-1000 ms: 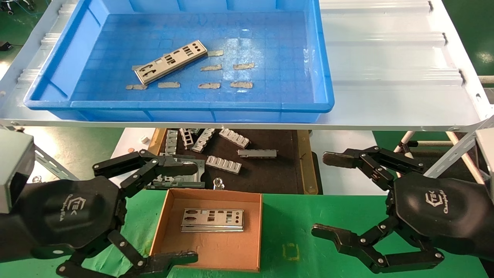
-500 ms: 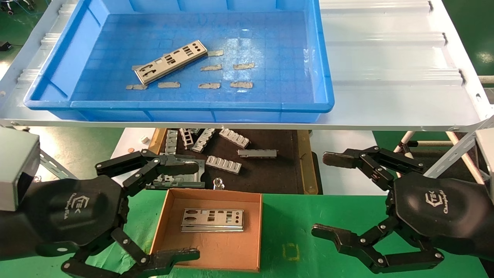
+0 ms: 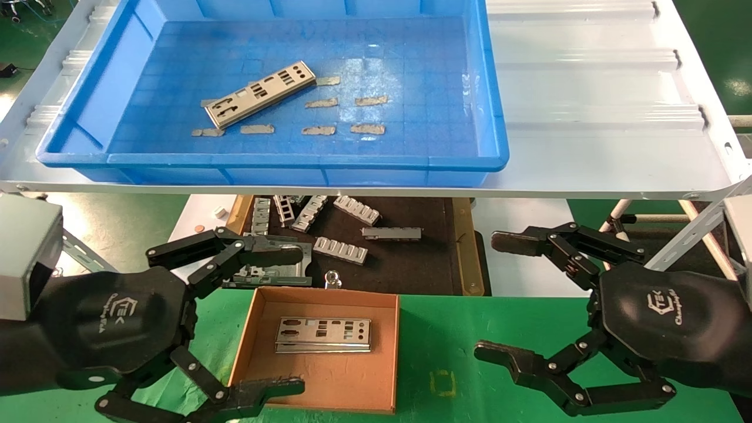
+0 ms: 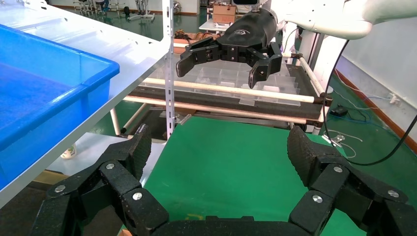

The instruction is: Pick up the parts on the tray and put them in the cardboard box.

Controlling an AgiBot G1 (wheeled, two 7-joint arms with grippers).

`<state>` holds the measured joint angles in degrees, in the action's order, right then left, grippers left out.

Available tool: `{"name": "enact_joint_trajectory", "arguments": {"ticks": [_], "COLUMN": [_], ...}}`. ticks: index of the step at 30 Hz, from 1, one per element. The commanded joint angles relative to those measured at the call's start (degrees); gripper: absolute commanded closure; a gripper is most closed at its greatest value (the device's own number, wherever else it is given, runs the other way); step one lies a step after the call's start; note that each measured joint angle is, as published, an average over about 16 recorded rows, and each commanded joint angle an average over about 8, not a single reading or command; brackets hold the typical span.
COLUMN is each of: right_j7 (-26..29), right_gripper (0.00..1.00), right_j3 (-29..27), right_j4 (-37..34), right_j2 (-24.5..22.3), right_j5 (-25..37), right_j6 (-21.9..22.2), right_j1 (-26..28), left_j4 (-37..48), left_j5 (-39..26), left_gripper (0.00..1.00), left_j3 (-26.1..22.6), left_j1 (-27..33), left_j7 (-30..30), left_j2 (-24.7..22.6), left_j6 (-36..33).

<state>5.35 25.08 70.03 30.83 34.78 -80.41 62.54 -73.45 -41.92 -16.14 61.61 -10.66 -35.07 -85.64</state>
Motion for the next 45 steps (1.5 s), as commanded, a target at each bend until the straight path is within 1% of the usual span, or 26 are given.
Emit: {"name": "enact_joint_trajectory", "arguments": {"ticks": [1, 45], "right_j7": [0.0, 0.0], "right_gripper": [0.0, 0.0], "right_j3": [0.0, 0.0], "right_j4": [0.0, 0.0], "right_j2": [0.0, 0.0], "right_j5": [0.0, 0.0], "right_j6": [0.0, 0.0], "right_j1": [0.0, 0.0], "left_j4": [0.0, 0.1], "left_j5": [0.0, 0.0], "left_gripper": [0.0, 0.0], "left_j3": [0.0, -0.1], "left_j1": [0.0, 0.1], "left_j7": [0.0, 0.0], "left_j2": [0.0, -0.1], "left_j6": [0.0, 0.0]}}
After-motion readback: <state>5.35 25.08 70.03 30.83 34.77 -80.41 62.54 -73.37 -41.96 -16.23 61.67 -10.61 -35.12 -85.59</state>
